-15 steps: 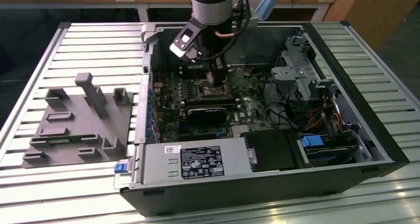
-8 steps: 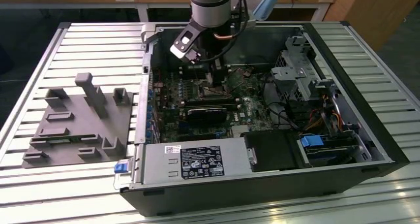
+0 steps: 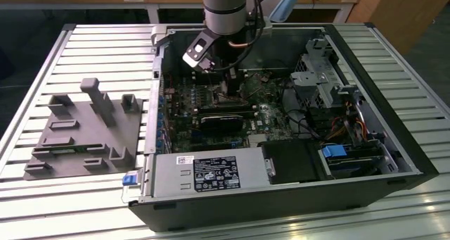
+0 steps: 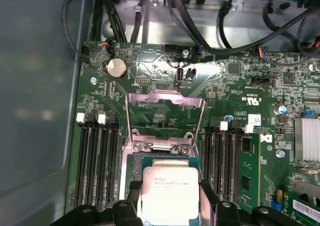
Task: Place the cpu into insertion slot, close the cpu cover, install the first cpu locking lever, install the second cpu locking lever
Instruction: 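Place the cpu into insertion slot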
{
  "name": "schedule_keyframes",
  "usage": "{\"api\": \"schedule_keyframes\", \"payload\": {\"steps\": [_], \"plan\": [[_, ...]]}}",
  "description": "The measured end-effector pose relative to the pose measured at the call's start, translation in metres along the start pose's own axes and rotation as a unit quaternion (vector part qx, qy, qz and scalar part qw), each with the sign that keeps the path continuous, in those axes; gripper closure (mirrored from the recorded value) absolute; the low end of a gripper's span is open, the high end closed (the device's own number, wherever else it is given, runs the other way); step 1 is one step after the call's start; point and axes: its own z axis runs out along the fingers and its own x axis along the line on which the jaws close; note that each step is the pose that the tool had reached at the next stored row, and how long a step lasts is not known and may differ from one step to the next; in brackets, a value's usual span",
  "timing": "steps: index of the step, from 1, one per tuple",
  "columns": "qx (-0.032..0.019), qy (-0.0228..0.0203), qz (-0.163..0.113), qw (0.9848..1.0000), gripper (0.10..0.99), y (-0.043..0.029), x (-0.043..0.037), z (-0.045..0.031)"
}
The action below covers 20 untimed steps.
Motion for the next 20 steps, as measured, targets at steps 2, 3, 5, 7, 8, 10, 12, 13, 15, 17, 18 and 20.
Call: {"api": "schedule_keyframes", "payload": {"steps": [2,3,5,7,8,10,12,13,15,17,18,20], "plan": [[0.0000,-0.0002,0.001,1.0000,0.549,-0.0004,-0.0001,0.0028],[-0.0001,-0.0002,0.002,1.0000,0.549,-0.0006,0.0000,0.0043],[-0.0001,-0.0007,0.006,1.0000,0.549,-0.0009,-0.0001,0.0068],[-0.0001,-0.0011,0.009,1.0000,0.549,-0.0014,-0.0001,0.0097],[-0.0002,-0.0012,0.010,0.9999,0.549,-0.0017,0.0000,0.0111],[-0.0002,-0.0013,0.011,0.9999,0.549,-0.0019,0.0007,0.0134],[-0.0002,-0.0015,0.012,0.9999,0.549,-0.0022,0.0015,0.0150],[-0.0001,-0.0016,0.012,0.9999,0.549,-0.0023,0.0019,0.0157],[-0.0002,-0.0016,0.013,0.9999,0.549,-0.0025,0.0026,0.0172],[-0.0002,-0.0016,0.014,0.9999,0.549,-0.0029,0.0030,0.0194],[-0.0002,-0.0016,0.014,0.9999,0.549,-0.0031,0.0031,0.0207],[-0.0002,-0.0018,0.015,0.9999,0.549,-0.0036,0.0035,0.0233]]}}
